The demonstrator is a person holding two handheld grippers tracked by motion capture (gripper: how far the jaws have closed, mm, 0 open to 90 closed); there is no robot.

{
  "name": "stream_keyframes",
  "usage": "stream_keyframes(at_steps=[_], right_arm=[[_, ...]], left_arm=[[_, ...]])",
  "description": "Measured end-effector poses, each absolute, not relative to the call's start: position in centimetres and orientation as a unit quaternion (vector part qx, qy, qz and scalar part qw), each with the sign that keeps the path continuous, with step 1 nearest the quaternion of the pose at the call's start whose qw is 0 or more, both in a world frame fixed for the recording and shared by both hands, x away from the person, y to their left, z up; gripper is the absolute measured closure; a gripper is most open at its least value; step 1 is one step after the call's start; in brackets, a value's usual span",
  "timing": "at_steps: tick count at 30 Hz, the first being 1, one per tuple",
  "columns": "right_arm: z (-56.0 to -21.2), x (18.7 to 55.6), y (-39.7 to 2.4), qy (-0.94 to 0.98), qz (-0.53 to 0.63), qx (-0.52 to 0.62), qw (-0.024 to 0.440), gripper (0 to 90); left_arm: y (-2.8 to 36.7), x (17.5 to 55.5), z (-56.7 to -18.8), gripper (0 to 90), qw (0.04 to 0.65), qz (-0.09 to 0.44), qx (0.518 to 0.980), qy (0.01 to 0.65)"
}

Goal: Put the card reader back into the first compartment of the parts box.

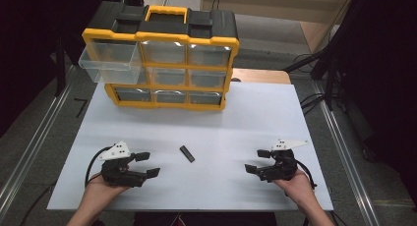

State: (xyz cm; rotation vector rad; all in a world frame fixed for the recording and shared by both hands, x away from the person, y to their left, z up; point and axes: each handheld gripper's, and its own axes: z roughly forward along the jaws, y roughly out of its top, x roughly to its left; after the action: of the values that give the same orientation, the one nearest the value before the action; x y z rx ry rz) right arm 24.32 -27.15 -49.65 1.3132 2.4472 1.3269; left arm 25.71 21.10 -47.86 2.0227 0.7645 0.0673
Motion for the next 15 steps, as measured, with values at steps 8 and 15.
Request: stream_keyframes(at_steps=[8,15], right_arm=[[-49.7,24.17,-26.82,0.801,0.426,0.42,0.024,13.6],[-49.71,24.08,-26.75,0.802,0.422,0.422,0.02,15.6]], left_arm=[[21.3,25.86,-47.66,23.7,0.47,0.028,0.822,0.321],[21.16,25.72,-47.67,23.9,0.464,0.034,0.826,0.319]])
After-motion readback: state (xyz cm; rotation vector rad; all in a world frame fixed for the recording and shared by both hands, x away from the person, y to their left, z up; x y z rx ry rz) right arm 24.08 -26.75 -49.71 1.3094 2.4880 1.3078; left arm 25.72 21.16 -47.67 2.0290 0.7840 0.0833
